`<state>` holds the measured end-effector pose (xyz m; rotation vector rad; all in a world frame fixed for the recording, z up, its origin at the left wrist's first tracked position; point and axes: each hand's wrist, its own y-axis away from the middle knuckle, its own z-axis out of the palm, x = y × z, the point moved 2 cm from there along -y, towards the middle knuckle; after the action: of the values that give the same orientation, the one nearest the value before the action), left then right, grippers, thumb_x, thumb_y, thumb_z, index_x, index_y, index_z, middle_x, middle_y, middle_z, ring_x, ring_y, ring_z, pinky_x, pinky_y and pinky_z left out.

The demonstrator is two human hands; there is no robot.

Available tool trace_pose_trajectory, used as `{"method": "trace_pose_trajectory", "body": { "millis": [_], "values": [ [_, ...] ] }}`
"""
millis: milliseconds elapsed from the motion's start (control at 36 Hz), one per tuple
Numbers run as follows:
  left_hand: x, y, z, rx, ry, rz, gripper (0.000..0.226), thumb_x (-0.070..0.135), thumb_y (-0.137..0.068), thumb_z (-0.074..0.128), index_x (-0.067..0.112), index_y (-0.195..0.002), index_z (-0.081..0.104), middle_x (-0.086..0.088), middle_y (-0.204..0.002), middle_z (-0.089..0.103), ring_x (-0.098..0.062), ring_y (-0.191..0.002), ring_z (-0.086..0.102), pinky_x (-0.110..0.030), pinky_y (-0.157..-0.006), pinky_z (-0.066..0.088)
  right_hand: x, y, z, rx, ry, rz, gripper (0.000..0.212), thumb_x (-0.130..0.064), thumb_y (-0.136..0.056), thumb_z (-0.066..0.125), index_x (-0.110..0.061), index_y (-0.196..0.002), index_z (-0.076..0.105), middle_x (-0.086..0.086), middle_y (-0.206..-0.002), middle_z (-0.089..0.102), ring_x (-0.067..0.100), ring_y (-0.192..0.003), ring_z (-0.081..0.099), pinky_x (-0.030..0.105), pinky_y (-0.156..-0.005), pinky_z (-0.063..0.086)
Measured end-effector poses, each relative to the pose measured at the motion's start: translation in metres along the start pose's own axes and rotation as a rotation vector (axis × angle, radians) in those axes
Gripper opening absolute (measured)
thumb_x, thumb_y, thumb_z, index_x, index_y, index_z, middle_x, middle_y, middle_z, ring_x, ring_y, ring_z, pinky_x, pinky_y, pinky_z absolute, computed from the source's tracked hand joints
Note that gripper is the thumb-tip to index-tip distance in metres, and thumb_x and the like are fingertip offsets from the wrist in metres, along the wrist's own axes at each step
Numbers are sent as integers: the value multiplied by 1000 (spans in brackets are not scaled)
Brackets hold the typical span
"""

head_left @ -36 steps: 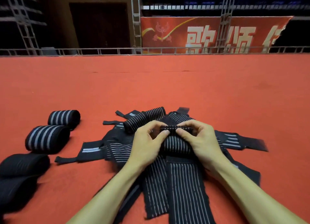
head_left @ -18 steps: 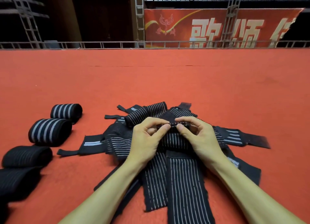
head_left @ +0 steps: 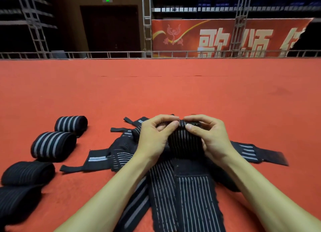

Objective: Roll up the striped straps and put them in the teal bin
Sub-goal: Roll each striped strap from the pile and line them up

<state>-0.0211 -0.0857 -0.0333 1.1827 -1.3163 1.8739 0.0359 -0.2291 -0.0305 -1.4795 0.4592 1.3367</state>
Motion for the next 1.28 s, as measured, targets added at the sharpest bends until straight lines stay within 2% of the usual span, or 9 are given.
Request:
{"method": "trace_pose_trajectory", "body": {
  "millis": [139,278,500,667,750,889,972,1083,1278],
  "values": [
    [-17,5,-2,-66,-93,-8,21,5,-88,71,20,-102,73,-1,-99,76,-12,-93,70,-27,-87,55,12,5,-7,14,-76,43,32,9,-74,70,-21,-79,80,6,-85,75,19,-81,68,34,-82,57],
    [-17,6,-6,-78,-120,36,19,5,-87,72,20,-99,72,2,-96,76,-11,-92,70,-27,-83,56,13,7,-5,-17,-204,92,38,4,-67,71,-14,-100,73,11,-86,73,18,-77,68,28,-72,58],
    [-17,10,-9,-26,-111,90,23,-4,-85,71,16,-95,72,6,-92,76,-7,-89,71,-19,-80,52,13,8,-9,2,194,-27,20,-8,-82,77,-20,-98,73,5,-96,76,13,-86,70,33,-83,57],
    [-19,12,-7,-39,-74,67,25,-8,-85,69,15,-93,71,4,-87,75,-10,-80,70,-22,-75,54,14,10,-9,-34,184,-42,27,6,-85,70,-21,-92,71,0,-95,74,13,-87,68,34,-83,55],
    [-22,13,-6,-41,-80,75,31,-11,-85,67,19,-90,70,3,-87,74,-13,-80,68,-28,-77,55,16,11,-9,-44,168,-41,26,-5,-80,74,-29,-89,73,-3,-93,73,13,-87,66,32,-82,55],
    [-20,12,-6,-31,-65,112,34,-21,-81,64,12,-86,67,12,-88,72,-3,-88,68,-17,-81,52,15,10,-7,-40,171,-10,18,-9,-88,72,-21,-101,69,-2,-85,71,5,-76,63,21,-72,52],
    [-21,14,-4,-50,-74,105,36,-24,-80,61,12,-86,66,15,-88,71,-1,-88,67,-15,-81,51,16,10,-5,-66,247,-34,12,-14,-90,70,-25,-95,71,-2,-83,70,11,-78,62,34,-76,51],
    [-20,16,-3,-104,-44,82,28,-15,-82,67,12,-91,65,17,-90,71,0,-87,66,-16,-79,51,14,12,-7,-55,216,-68,15,-7,-88,72,-21,-93,71,-7,-84,70,9,-79,63,28,-74,52],
    [-18,17,-1,-99,3,11,18,7,-94,65,17,-109,65,3,-95,69,-4,-83,63,-19,-72,51,11,15,-9,-35,114,-64,22,-13,-76,73,-32,-89,72,1,-89,71,18,-84,65,41,-80,55]
  ]
}}
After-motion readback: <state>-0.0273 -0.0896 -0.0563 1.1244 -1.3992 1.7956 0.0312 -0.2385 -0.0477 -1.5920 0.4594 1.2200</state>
